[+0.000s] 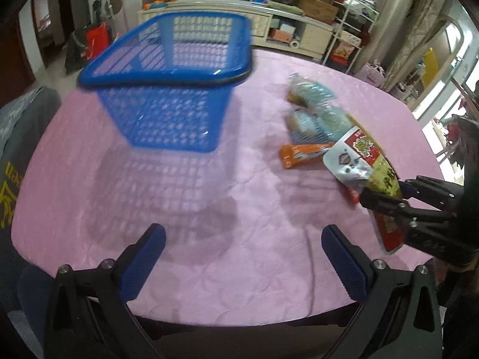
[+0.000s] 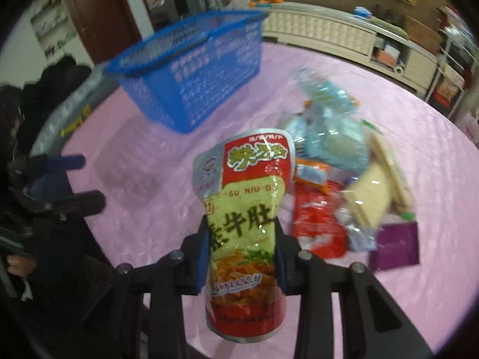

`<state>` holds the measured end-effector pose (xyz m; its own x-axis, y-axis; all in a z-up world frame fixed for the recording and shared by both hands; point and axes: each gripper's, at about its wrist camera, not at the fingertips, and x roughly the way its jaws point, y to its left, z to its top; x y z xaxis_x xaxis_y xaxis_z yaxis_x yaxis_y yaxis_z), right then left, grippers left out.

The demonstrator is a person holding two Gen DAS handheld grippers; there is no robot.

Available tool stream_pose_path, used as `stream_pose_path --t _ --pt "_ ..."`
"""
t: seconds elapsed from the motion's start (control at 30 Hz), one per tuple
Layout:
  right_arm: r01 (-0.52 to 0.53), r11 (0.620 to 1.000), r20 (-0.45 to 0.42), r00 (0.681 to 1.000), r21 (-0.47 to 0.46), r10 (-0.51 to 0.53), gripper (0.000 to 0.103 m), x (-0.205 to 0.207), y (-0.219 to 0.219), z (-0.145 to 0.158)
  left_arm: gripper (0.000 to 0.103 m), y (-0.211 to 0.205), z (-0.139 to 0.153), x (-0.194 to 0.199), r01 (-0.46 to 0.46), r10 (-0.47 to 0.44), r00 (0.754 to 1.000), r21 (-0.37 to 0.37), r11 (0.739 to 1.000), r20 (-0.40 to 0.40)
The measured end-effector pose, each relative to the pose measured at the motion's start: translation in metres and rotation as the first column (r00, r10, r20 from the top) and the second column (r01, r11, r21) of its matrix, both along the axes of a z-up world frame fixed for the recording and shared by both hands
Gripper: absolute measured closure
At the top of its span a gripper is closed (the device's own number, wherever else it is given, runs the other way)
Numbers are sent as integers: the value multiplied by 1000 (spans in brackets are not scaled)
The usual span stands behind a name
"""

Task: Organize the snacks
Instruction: 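Grasp the cracker pack with the left tool while the right tool holds the pouch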

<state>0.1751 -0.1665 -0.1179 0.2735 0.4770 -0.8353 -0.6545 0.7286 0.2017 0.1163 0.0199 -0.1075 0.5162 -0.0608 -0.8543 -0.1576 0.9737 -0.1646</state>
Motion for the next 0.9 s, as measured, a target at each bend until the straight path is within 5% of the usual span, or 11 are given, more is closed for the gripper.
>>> stream_pose_path --t 0.37,0.67,0.9 --pt "221 975 26 975 2 -221 63 29 -71 17 0 -64 16 54 177 -178 984 39 984 24" --pt "343 939 17 939 -12 -343 63 53 -105 12 0 -135 11 110 386 -383 923 115 915 -42" --pt "426 905 -24 905 10 -425 62 71 -135 0 0 -173 -6 149 472 -462 880 103 875 -111"
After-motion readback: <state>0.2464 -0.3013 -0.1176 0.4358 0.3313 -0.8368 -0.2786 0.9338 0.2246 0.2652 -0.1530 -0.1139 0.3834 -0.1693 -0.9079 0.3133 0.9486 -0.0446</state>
